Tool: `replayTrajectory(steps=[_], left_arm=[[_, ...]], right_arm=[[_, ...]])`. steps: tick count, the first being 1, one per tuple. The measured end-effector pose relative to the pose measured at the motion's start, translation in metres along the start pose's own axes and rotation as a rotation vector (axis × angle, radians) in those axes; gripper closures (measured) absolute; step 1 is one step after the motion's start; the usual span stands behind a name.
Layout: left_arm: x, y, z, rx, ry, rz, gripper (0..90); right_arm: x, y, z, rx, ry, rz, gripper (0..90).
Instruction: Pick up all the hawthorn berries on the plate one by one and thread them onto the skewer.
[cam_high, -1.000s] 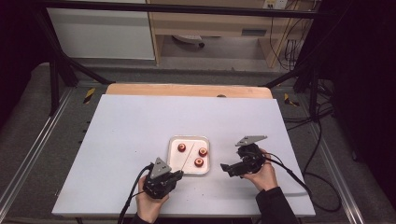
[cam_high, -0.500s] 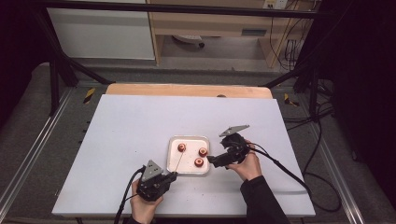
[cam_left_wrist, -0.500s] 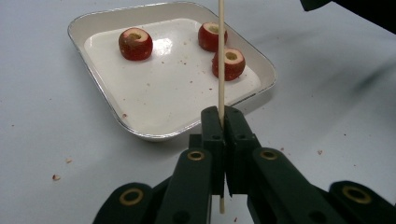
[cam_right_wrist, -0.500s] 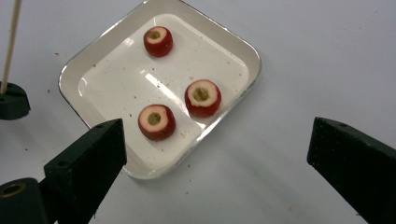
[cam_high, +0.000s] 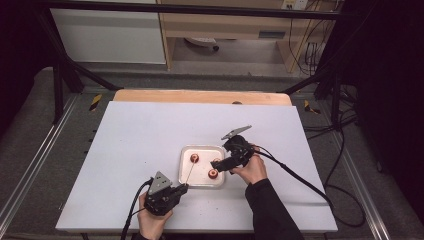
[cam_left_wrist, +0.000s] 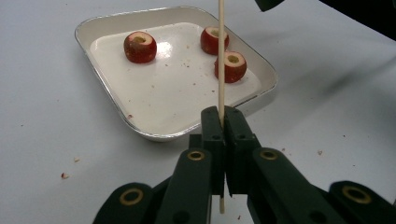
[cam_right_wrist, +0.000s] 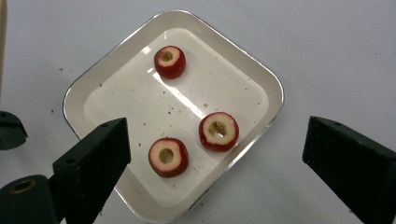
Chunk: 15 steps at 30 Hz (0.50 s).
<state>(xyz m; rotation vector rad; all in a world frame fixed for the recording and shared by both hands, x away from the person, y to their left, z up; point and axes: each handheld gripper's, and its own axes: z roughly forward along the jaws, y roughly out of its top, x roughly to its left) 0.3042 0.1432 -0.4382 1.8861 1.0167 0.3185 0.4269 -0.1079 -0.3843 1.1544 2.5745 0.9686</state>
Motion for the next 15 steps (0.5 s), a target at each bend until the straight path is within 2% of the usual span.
replayTrajectory(steps=[5,7,9,10,11,14,15], left_arm=[[0.001,0.000,0.000,0.000,0.005,0.004,88.3],[0.001,0.000,0.000,0.002,0.005,0.005,88.3],[0.000,0.000,0.000,0.008,-0.003,0.006,88.3],[0.000,0.000,0.000,0.010,-0.003,0.008,88.3],[0.000,0.000,0.000,0.011,0.001,0.009,88.3],[0.002,-0.001,0.000,0.015,0.000,0.007,88.3],[0.002,-0.001,0.001,0.016,-0.005,0.004,88.3]], right_arm=[[0.002,0.009,0.007,0.033,-0.006,0.002,14.9],[0.002,0.013,0.011,0.044,0.007,0.008,18.2],[0.001,0.018,0.018,0.080,0.009,0.028,24.4],[0.001,0.018,0.018,0.080,0.009,0.028,24.4],[0.002,0.020,0.022,0.108,0.019,0.046,27.5],[0.001,0.021,0.026,0.131,0.013,0.063,31.3],[0.000,0.021,0.030,0.156,0.004,0.083,34.6]])
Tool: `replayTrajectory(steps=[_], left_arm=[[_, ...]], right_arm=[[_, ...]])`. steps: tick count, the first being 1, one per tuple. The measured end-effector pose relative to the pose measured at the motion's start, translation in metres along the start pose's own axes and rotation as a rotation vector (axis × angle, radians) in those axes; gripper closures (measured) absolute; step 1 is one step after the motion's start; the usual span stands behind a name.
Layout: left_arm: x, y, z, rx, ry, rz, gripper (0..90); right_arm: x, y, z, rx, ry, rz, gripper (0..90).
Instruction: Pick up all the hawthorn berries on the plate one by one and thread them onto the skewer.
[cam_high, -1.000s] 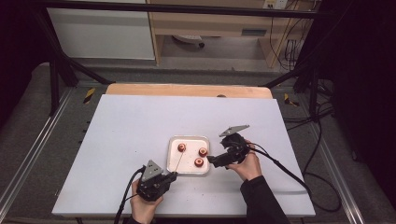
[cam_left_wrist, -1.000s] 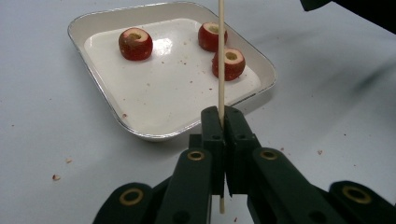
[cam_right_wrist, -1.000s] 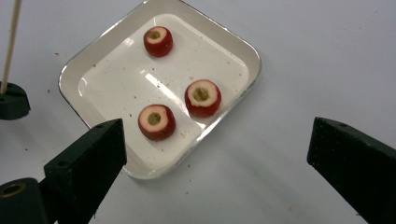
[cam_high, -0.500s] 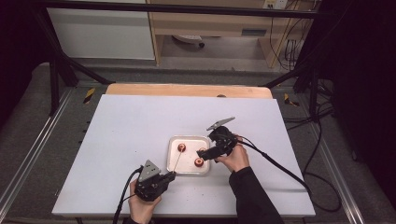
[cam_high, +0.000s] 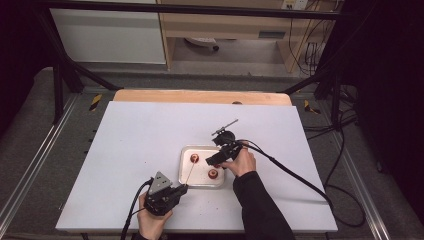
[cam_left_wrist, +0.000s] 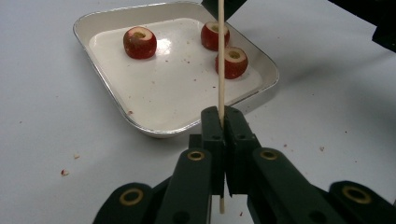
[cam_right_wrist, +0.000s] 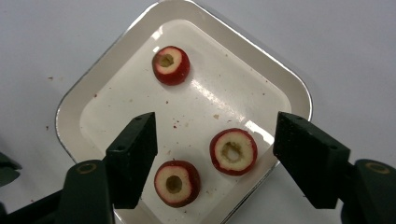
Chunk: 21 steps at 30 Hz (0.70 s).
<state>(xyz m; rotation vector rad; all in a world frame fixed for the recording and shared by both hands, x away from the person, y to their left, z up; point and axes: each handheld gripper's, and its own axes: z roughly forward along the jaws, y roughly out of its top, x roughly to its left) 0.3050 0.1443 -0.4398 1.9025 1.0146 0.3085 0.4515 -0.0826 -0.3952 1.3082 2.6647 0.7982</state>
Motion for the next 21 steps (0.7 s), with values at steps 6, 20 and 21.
replayTrajectory(steps=[6,20,21], left_arm=[[0.001,-0.001,0.000,0.003,0.001,-0.004,88.3],[0.000,-0.002,0.001,0.011,0.003,0.005,88.3],[0.000,-0.002,0.001,0.013,0.004,0.006,88.3]], right_arm=[[-0.002,0.000,0.007,0.040,-0.022,0.035,40.8],[-0.005,0.000,0.019,0.095,-0.038,0.126,54.1],[-0.005,0.000,0.019,0.095,-0.038,0.126,54.1]])
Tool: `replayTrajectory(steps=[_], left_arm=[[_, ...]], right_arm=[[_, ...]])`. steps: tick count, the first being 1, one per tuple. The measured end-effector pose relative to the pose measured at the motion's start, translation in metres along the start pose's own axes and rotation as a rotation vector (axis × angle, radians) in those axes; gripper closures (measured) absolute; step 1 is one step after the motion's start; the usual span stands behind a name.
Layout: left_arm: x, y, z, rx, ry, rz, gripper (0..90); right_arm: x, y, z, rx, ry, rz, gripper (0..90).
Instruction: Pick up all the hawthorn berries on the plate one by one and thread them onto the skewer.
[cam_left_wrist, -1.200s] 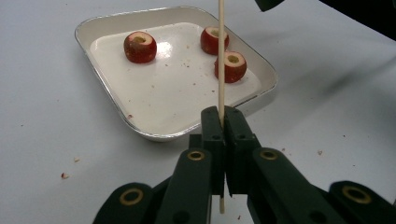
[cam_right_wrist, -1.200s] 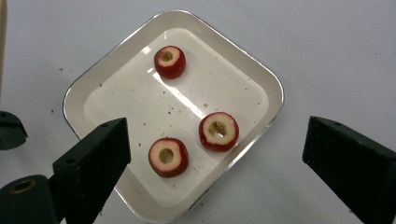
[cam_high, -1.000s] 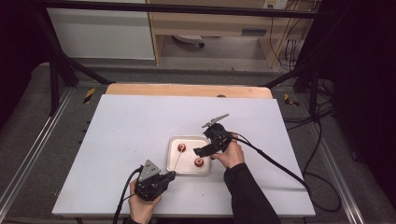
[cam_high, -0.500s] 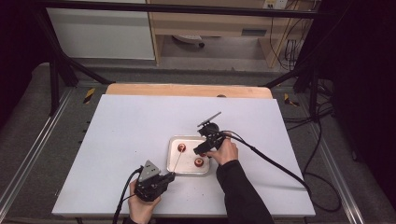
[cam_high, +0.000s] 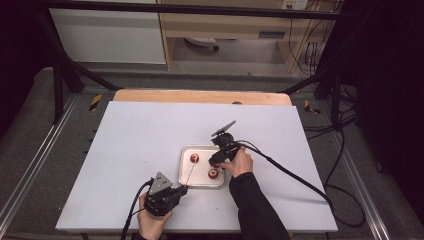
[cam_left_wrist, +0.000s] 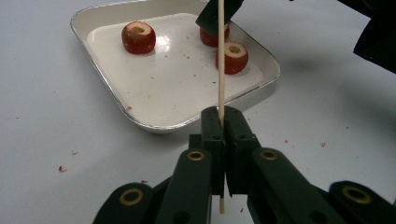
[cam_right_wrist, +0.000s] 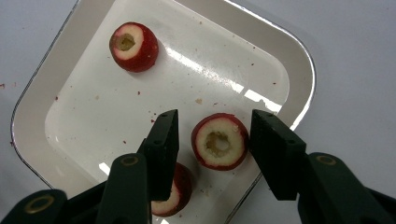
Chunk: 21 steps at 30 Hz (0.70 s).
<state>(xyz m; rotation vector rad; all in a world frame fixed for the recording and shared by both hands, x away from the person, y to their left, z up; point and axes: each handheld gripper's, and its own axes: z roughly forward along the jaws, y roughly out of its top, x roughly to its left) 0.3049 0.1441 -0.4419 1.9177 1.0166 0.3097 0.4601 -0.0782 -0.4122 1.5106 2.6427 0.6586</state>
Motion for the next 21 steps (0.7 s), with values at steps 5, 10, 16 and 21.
replayTrajectory(steps=[5,10,16,21], left_arm=[[-0.001,0.000,0.000,-0.001,-0.003,0.000,88.3],[-0.001,0.000,0.001,0.002,-0.006,-0.002,88.3],[-0.002,-0.001,0.002,0.001,-0.008,-0.001,88.3],[-0.004,-0.001,0.002,-0.009,-0.014,-0.003,88.3]], right_arm=[[-0.001,0.001,0.004,0.020,-0.003,0.010,58.4],[0.000,0.000,0.008,0.033,0.000,0.010,59.1],[0.000,0.000,0.001,0.006,0.012,0.017,59.6],[0.001,-0.001,-0.015,-0.068,0.041,0.022,59.6]])
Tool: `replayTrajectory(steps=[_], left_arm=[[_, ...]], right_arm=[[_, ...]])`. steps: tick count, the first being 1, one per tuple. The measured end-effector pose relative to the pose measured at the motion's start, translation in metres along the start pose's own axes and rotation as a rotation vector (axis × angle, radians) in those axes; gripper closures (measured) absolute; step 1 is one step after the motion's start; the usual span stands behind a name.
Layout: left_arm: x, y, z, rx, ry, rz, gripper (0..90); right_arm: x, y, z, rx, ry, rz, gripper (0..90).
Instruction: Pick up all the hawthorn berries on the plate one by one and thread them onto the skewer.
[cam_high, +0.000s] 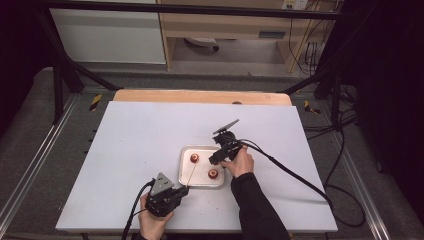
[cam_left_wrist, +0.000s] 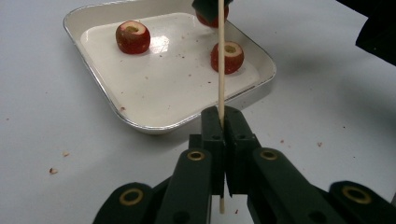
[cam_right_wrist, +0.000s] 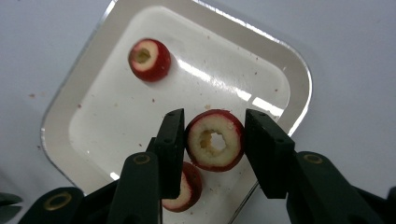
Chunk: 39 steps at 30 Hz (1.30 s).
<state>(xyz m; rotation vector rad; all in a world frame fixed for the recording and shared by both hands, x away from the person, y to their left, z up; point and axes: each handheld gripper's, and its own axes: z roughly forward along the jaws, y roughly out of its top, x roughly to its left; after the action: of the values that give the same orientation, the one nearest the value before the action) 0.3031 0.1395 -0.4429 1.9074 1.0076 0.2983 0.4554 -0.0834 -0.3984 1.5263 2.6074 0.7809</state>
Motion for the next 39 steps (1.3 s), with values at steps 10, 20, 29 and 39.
replayTrajectory(steps=[10,20,29,39], left_arm=[[-0.013,0.004,0.009,-0.018,-0.006,-0.043,88.4],[-0.026,0.012,0.022,-0.025,0.011,-0.113,88.4],[-0.038,0.020,0.032,-0.020,0.011,-0.140,88.4],[-0.038,0.025,0.040,-0.011,0.003,-0.180,88.4]], right_arm=[[-0.007,-0.017,-0.036,-0.306,0.162,0.062,59.7],[-0.016,-0.034,-0.037,-0.567,0.274,0.135,59.7],[-0.013,-0.039,-0.037,-0.687,0.315,0.140,59.8],[-0.012,-0.044,-0.040,-0.728,0.328,0.130,59.8]])
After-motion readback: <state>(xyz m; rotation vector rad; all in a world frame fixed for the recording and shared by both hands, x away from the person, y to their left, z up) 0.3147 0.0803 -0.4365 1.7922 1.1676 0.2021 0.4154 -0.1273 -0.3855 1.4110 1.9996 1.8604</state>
